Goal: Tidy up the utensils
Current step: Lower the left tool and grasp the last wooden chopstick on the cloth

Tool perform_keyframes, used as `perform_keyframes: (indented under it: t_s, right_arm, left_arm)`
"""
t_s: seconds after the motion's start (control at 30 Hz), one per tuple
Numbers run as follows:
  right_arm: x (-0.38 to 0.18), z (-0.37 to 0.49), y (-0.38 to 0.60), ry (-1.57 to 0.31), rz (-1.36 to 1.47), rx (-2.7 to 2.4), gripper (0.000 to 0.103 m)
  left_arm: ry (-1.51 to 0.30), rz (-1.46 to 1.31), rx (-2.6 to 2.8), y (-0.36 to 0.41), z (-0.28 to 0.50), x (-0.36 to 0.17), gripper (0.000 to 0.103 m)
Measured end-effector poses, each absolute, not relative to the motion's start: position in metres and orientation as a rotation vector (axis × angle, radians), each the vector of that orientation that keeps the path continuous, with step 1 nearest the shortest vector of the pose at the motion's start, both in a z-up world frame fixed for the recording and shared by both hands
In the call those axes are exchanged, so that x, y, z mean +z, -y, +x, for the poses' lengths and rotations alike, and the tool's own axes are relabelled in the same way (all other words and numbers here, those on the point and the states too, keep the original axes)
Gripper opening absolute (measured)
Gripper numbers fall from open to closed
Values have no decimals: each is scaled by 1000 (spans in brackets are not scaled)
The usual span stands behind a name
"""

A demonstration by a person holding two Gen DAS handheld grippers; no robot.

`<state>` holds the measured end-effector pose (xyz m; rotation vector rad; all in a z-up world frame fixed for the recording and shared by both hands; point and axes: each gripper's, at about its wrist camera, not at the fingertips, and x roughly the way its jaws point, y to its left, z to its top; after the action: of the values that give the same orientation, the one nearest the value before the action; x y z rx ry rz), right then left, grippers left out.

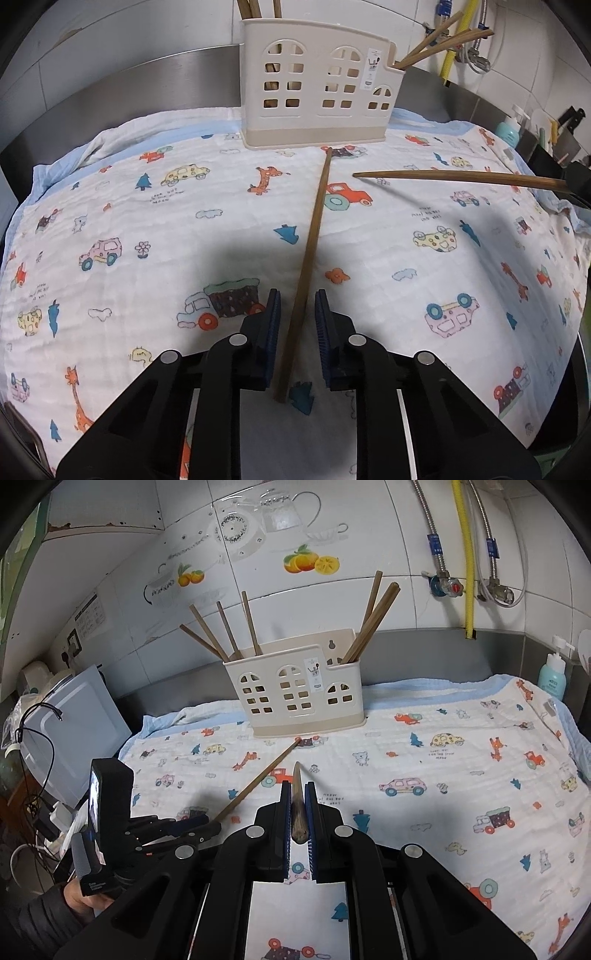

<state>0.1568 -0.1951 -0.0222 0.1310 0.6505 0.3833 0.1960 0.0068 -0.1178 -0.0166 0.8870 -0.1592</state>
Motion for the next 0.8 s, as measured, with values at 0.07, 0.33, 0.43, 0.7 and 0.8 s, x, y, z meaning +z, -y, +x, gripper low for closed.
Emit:
perform_keyframes:
  t_s: [0.07, 0.33, 0.43, 0.7, 0.8]
  right_arm:
    - [-22, 156, 195, -648, 131, 384, 7]
    - [-15, 155, 197, -635, 126, 389, 7]
    - [-10, 155, 198, -625, 114, 387, 7]
    - [8, 157, 200, -596, 95, 401, 7]
    - [13, 158, 200, -590, 92, 411, 7]
  left_arm:
    - [-888, -11, -149, -6, 197, -118, 15]
    - [-882, -30, -131, -10, 198, -113, 8]
    - [-852, -49, -141, -14, 194, -102, 8]
    - [-744, -59, -184, -14, 185, -58, 6]
    - [-701, -78, -213, -13, 183, -44, 5]
